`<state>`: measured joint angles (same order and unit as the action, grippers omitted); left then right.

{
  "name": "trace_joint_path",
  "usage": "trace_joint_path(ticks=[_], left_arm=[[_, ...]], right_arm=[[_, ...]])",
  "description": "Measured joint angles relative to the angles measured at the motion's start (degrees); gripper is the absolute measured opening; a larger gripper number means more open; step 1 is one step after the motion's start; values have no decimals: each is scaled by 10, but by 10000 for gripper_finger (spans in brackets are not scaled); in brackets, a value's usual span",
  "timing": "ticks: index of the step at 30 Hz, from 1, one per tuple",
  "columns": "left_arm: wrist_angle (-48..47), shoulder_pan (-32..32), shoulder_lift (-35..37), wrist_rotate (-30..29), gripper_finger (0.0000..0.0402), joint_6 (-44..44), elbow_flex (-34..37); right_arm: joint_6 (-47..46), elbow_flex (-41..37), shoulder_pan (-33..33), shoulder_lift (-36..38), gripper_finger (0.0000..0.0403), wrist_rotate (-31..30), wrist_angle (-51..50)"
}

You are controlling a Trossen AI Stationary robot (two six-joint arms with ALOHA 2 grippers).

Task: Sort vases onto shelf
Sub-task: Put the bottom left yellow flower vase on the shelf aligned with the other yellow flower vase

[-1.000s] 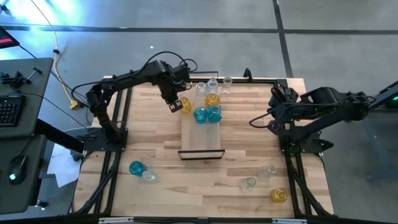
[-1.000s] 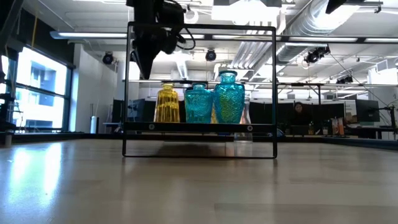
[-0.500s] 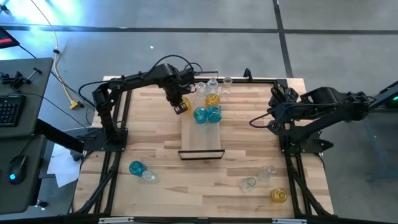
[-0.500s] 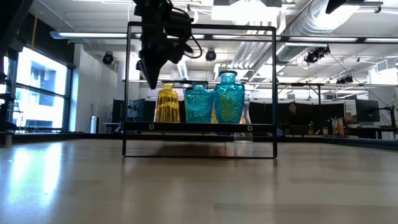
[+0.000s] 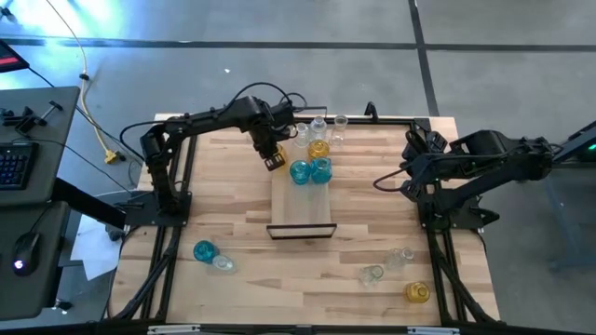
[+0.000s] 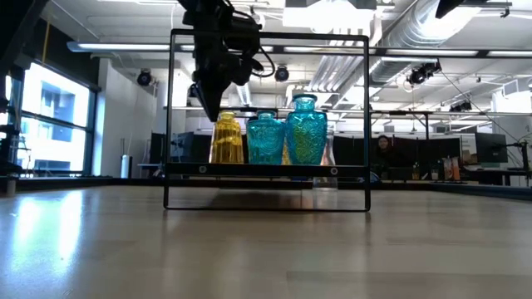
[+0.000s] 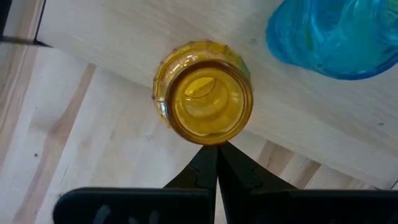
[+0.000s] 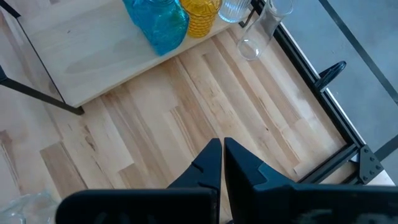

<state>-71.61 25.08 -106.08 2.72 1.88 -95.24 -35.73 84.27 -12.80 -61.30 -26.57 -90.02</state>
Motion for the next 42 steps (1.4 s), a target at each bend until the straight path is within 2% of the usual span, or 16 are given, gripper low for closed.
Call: trace_joint_path(ticks=[8,15,21,33,42], left_arm=[[-5,-4,0,-1,0,-6,0],[-67,9,0,-58,0,-22,0],[-48,23,0,-51,0,-21,0],[-47,18,0,-20,0,-10,0],[-45,11,0,-17,0,-6,0]], right_arm=[[-3,0,0,0,0,2,0],[-3,0,0,0,0,5,0],[-3,0,0,0,0,6,0],[-3,0,0,0,0,6,0],[-3,0,0,0,0,6,0]])
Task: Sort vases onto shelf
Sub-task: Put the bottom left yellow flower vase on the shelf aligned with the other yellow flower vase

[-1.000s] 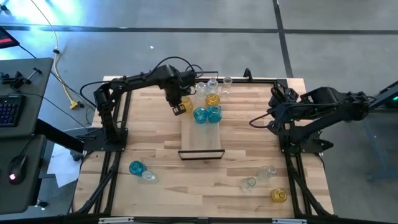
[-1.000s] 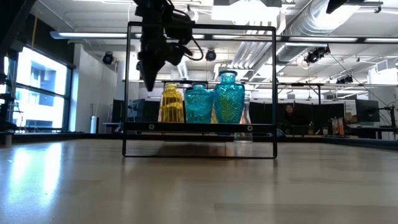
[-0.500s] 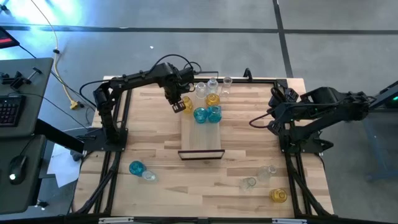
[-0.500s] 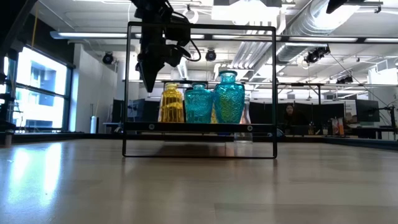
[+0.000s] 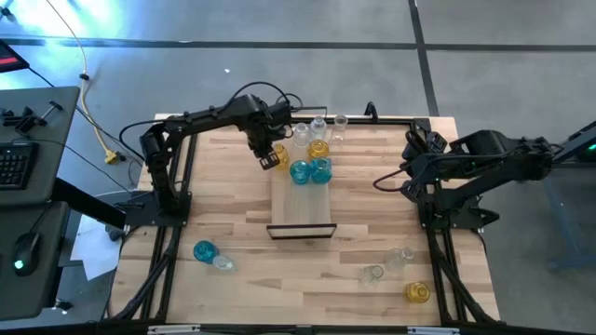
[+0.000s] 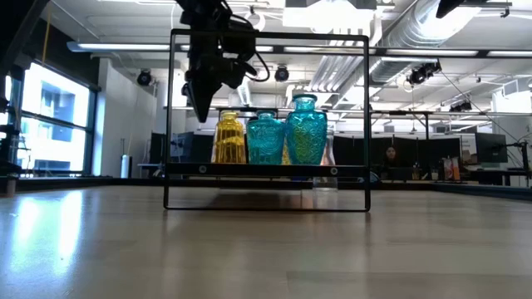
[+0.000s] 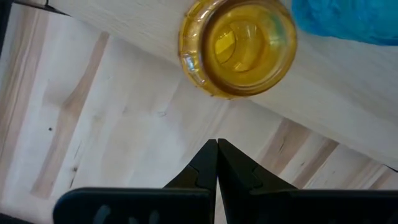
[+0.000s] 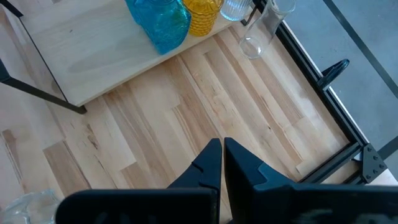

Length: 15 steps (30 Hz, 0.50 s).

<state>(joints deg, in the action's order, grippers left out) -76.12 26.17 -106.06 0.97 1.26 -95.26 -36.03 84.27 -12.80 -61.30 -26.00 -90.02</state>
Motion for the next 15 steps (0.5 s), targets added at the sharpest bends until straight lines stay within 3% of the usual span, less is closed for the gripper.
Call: trace_joint_path(ticks=[15], left_arm=[[44,-12,-3,16,0,6,0]], right_arm=[[5,0,0,0,0,0,0]])
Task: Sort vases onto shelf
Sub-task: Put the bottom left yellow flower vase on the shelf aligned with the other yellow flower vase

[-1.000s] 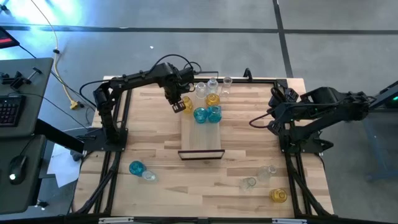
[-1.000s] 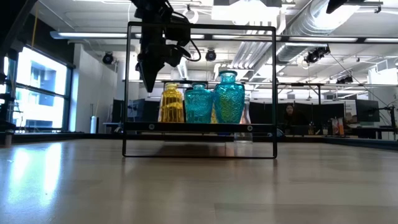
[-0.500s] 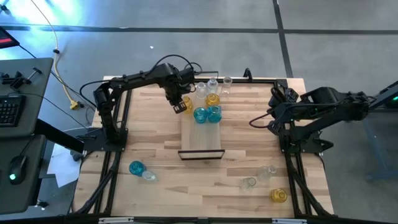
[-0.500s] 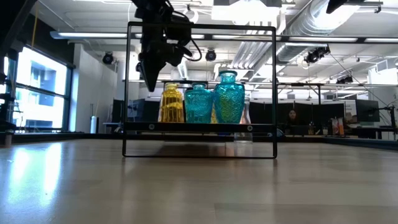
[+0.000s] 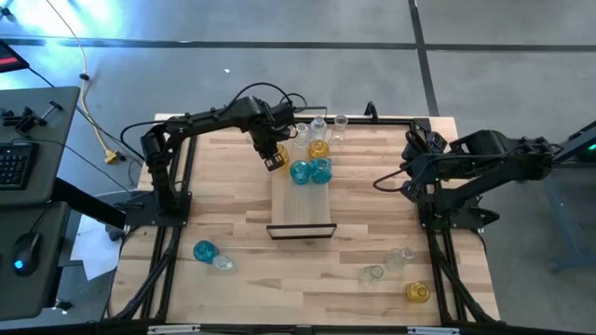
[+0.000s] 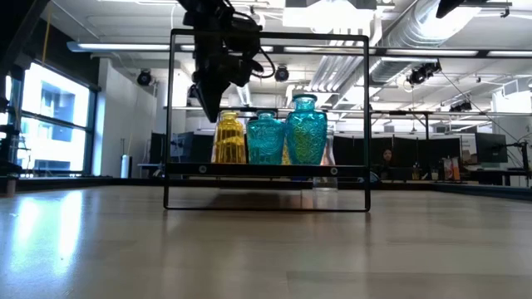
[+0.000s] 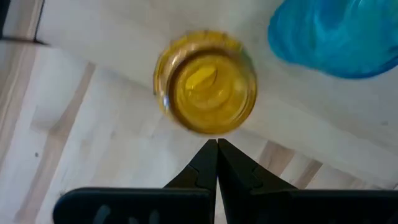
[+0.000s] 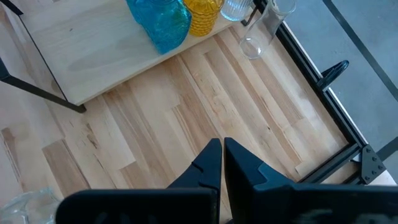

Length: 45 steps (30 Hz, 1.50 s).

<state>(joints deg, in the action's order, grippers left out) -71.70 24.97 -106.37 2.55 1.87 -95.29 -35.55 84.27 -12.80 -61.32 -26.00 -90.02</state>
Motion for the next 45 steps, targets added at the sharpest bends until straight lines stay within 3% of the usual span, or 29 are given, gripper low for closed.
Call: trace_joint_path(ticks=[20,28,35,45], left_arm=[[44,-14,-1,19,0,6,0],[-29,-10,-1,-48,0,-25,0],[25,10,-1,-50,0,-26,0],[29,10,-1,-28,0,-15,0]], right_arm=[[5,0,0,0,0,3,0],[0,0,0,0,0,7,0],[-2,0,0,0,0,7,0],[-1,0,0,0,0,7,0]])
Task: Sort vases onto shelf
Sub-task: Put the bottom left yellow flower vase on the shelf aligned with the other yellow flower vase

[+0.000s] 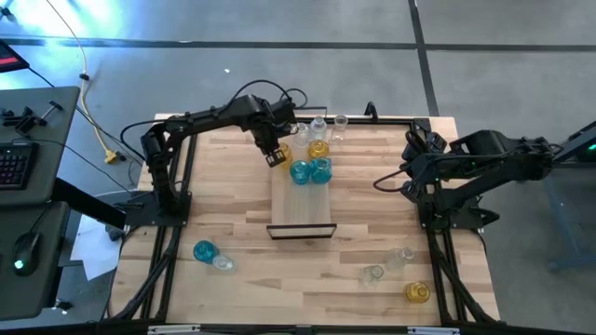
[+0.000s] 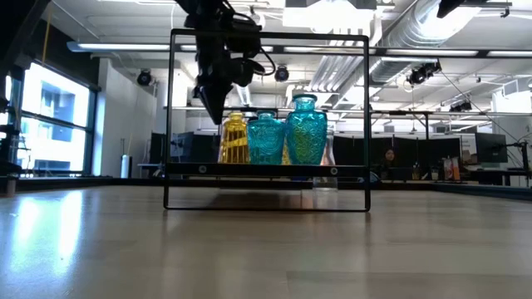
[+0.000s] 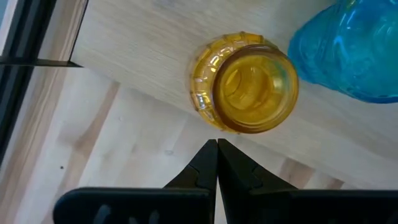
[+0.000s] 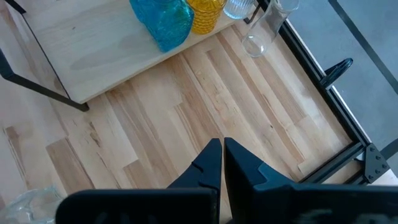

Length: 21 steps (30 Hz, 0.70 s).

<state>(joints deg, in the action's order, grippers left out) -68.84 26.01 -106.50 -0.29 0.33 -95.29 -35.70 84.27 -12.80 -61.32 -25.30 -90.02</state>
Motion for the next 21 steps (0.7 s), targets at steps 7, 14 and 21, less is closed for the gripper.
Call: trace_joint_path(ticks=[7,14,21], left_arm=[[19,-3,0,24,0,9,0],[41,-6,0,28,0,16,0],[65,-12,0,36,0,20,0]], right_arm=[[3,0,0,0,0,0,0],[2,0,0,0,0,0,0],[2,0,0,0,0,0,0]])
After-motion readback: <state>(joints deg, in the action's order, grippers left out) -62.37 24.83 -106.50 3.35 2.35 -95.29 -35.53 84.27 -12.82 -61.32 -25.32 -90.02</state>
